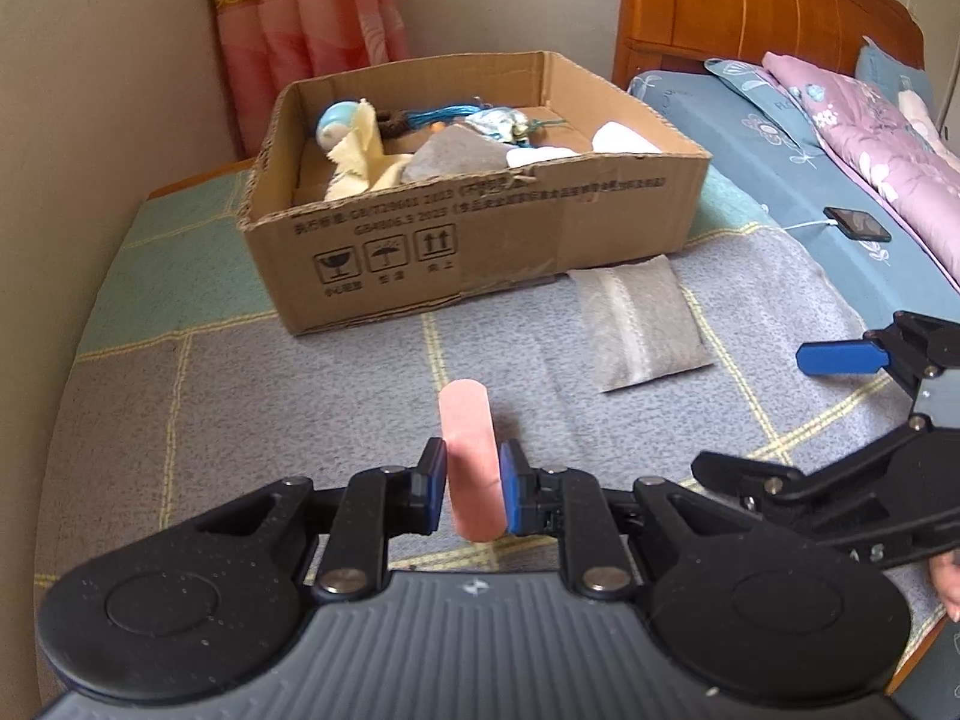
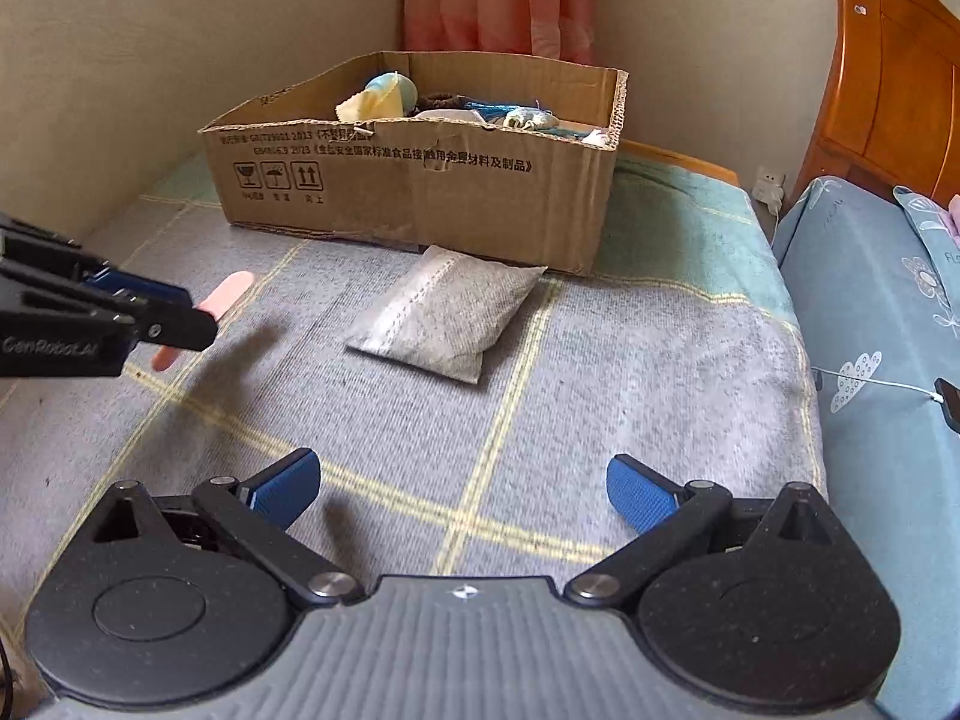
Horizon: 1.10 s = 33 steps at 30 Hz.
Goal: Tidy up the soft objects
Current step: 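Grasp the grey sachet with the right gripper while the left gripper holds the pink strip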
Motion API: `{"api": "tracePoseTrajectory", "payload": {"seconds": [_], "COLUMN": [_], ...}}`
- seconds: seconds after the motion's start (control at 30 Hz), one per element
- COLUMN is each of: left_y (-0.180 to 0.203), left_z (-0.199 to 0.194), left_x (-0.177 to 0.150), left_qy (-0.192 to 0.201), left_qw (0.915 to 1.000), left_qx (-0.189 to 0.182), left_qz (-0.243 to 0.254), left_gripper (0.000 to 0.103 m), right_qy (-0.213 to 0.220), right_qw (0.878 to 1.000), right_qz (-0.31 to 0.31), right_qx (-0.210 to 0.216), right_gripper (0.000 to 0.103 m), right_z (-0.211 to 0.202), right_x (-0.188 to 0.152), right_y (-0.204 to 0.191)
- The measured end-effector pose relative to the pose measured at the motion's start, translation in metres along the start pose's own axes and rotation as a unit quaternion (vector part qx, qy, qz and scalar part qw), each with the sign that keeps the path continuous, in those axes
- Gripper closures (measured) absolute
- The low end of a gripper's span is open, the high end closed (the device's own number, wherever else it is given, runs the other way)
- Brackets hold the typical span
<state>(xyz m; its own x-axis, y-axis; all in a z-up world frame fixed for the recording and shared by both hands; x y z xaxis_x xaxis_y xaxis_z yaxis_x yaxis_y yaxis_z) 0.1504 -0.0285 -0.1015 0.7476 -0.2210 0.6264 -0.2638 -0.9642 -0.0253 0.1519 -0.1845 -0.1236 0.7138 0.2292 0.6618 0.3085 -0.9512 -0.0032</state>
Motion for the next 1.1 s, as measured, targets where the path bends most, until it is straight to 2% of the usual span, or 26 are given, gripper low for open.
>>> {"api": "tracePoseTrajectory", "payload": {"seconds": [0.3,0.53,0.67,0.73,0.83,0.9,1.1], "left_y": [-0.024,-0.037,-0.041,-0.041,-0.041,-0.04,-0.034], "left_z": [-0.002,-0.004,-0.005,-0.005,-0.005,-0.006,-0.015], "left_x": [-0.003,-0.004,-0.003,-0.003,-0.001,0.001,0.008], "left_qy": [0.007,0.01,0.01,0.01,0.01,0.011,0.014], "left_qw": [0.9997,0.9994,0.9993,0.9993,0.9994,0.9994,0.9998], "left_qx": [0.004,0.01,0.011,0.011,0.01,0.008,-0.003], "left_qz": [-0.025,-0.033,-0.035,-0.036,-0.033,-0.031,-0.015], "left_gripper": [0.086,0.086,0.086,0.086,0.086,0.086,0.086], "right_qy": [-0.003,0.013,0.023,0.028,0.035,0.036,0.041], "right_qw": [1.0,1.0,1.0,0.999,0.998,0.998,0.998], "right_qz": [0.013,-0.006,0.009,0.012,0.019,0.027,0.029], "right_qx": [-0.005,-0.001,-0.008,-0.021,-0.04,-0.053,-0.041], "right_gripper": [0.0,0.0,0.002,0.007,0.023,0.042,0.065], "right_z": [0.03,0.048,0.056,0.057,0.056,0.051,0.036], "right_x": [0.024,0.042,0.053,0.057,0.061,0.061,0.06], "right_y": [-0.016,-0.033,-0.032,-0.03,-0.027,-0.021,-0.013]}}
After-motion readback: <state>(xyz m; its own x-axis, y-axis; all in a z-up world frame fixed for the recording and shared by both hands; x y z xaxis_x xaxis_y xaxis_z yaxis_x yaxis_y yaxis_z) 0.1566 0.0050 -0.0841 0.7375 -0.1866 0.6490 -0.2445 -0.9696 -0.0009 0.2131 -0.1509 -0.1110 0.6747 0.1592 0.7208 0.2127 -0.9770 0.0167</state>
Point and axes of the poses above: each gripper's, at about its wrist camera, not at the fingertips, and z roughly the way its jaws point, y to its right, x to its top, the point moved 8 cm from there along z, roughly the way its jaws point, and after that the axes turned 2 degrees about z, right-handed, at the moved point
